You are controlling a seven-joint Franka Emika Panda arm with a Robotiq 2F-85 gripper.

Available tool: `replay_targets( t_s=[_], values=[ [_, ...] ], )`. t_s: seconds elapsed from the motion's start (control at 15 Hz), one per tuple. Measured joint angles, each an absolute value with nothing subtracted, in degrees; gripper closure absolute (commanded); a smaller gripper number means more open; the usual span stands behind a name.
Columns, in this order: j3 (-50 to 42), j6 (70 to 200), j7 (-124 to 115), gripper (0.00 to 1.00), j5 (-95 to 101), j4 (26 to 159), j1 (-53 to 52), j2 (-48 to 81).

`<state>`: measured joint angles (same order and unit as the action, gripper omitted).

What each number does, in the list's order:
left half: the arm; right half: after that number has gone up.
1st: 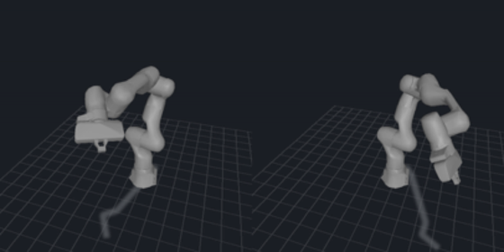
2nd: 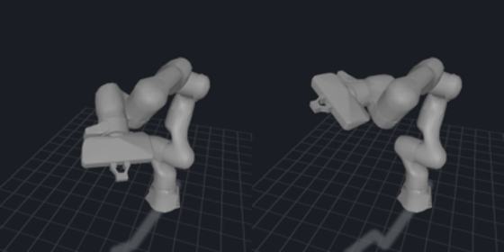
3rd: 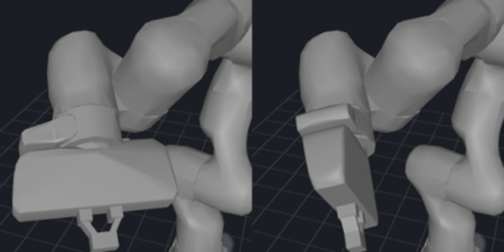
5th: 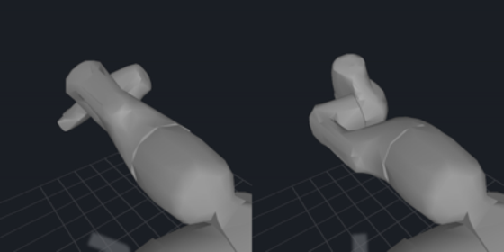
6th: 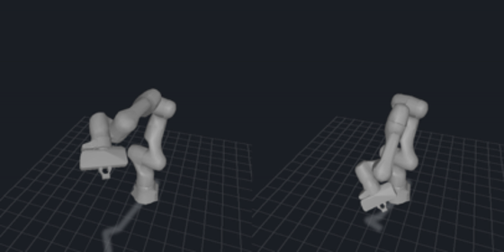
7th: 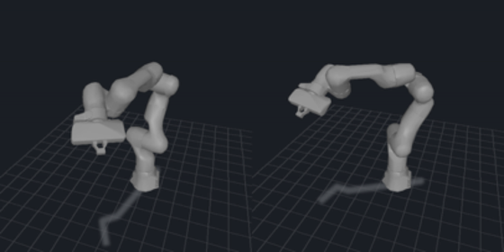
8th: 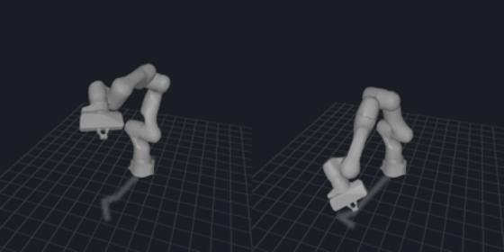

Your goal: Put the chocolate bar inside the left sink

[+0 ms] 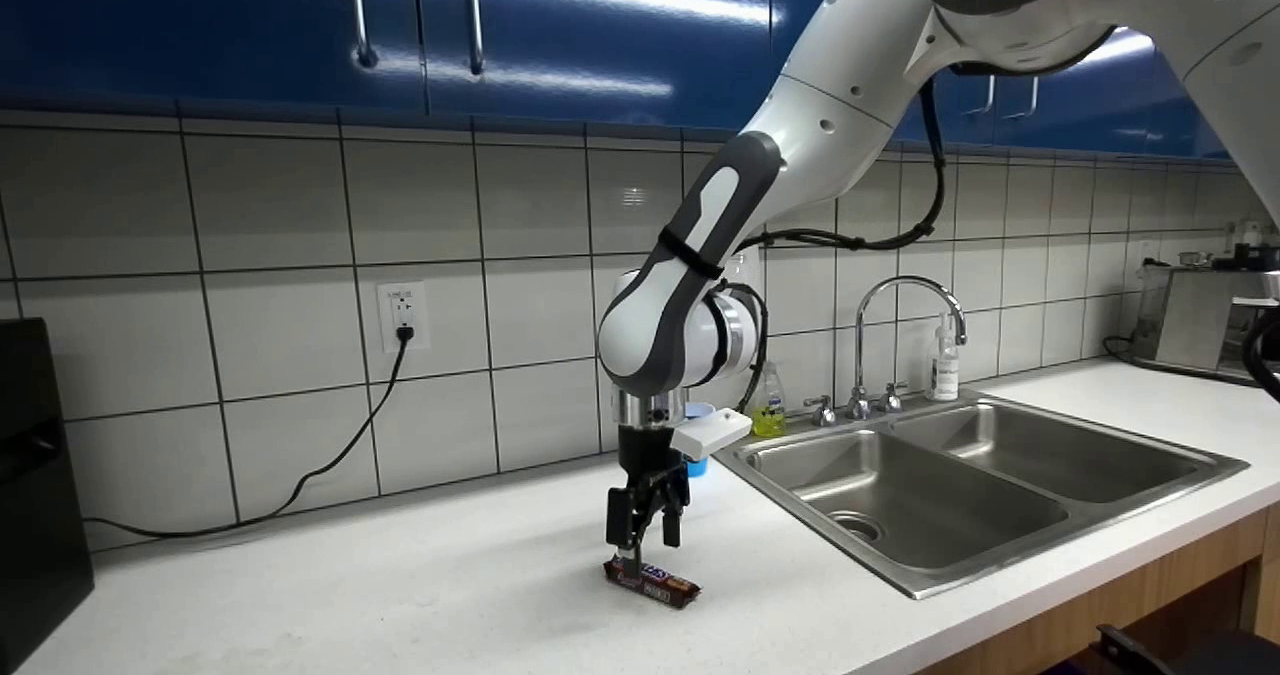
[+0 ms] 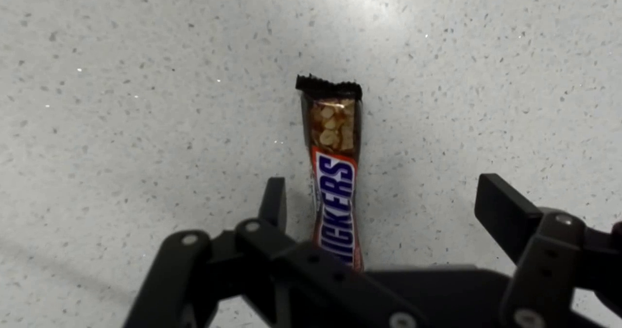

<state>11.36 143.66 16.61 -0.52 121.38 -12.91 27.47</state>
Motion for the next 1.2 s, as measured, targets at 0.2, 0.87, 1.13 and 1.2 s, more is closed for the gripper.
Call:
replay_targets(
  t_s=[0.2, 0.87, 1.13, 1.2],
  values=[
    [11.42, 143.66, 16.70, 0.00, -0.52, 120.14, -12.73, 28.73],
    [11.46, 143.66, 16.76, 0.00, -0.52, 117.84, -12.05, 31.89],
    [11.47, 143.66, 16.76, 0.00, -0.52, 117.02, -11.78, 32.87],
    [11.47, 143.66, 16.76, 0.00, -0.52, 116.79, -11.72, 33.14]
  ],
)
